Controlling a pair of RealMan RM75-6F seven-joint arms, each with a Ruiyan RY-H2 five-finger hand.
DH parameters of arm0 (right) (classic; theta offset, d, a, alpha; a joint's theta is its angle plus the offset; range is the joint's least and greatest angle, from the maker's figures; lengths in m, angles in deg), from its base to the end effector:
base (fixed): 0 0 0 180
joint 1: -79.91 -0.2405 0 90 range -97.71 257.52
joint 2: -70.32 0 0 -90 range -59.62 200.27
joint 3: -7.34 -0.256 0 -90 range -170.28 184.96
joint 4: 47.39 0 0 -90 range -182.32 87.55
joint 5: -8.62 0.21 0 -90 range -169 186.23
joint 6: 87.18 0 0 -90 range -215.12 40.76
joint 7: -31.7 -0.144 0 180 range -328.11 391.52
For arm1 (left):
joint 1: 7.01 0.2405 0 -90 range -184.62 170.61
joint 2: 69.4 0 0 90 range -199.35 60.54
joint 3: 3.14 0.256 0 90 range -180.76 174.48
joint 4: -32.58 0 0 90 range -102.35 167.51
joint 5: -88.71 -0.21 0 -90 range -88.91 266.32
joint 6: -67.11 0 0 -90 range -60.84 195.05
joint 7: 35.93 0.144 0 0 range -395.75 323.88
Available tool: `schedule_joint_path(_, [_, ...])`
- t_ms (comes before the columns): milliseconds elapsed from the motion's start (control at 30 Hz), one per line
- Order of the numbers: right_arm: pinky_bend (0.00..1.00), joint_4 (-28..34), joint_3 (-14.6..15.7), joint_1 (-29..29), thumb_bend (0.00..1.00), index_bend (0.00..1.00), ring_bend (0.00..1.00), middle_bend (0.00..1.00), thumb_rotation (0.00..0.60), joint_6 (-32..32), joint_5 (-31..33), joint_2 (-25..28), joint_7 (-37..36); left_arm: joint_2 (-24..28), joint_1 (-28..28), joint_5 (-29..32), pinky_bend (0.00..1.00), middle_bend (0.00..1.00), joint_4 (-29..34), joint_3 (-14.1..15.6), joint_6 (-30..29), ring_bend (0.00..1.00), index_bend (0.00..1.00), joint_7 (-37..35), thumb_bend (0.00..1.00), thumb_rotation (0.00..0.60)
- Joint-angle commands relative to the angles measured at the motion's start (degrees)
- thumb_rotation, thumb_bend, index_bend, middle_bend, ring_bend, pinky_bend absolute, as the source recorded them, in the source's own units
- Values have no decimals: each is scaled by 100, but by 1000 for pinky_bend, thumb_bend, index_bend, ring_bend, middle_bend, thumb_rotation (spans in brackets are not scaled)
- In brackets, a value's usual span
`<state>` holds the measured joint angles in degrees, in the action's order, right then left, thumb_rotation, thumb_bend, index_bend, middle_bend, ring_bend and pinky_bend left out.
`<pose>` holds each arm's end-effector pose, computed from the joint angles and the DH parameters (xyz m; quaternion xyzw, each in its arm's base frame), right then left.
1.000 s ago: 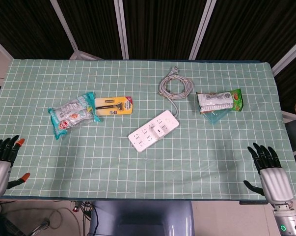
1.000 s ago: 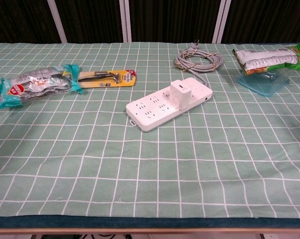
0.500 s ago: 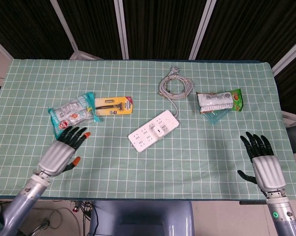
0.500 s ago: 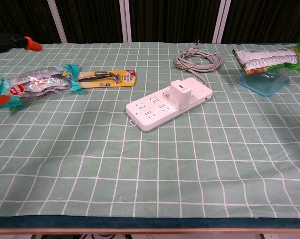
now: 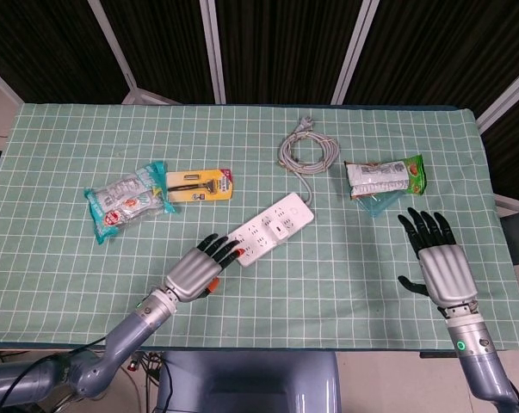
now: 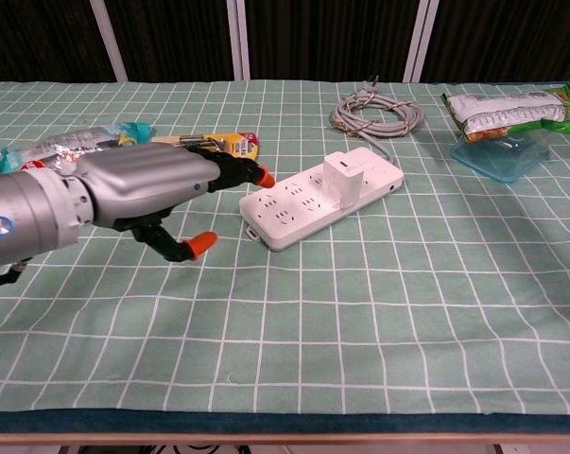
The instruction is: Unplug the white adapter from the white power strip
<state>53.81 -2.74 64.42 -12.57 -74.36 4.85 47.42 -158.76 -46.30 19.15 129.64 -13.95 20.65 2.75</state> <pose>-0.2366 -0.2512 0.1346 0.6574 -0.3244 0.3973 0.5521 -0.1014 0.2825 -0.0441 -0.8433 -0.2744 -0.3276 0.3260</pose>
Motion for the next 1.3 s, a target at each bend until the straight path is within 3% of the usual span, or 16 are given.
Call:
schedule_joint_path(33, [0,102,-95,-124,166,0,0,0,600,-124,108,31,94,-245,-208,259,89,32,-191,-22,74,0,98,211,496,600])
schedule_joint_path(567, [0,484,-317,-666,165,0,0,0,600,-624,665,-22,782,-697,-593,914,106,55,-690,143,-5,16,127,420,496,600])
schedule_joint_path(900, [0,378,-326,-911,165,0,0,0,600,-791,861,-160,1035,-808,-727,1030,118,68,-954,286,30,16,147,263,495,600])
schedule_joint_path(1300, [18,125,-422,-1735,165,42,0,0,600,-1435,763,-529,1665,-902,-840,1039,123,69,-1106,439,32,16,150,83,495,600])
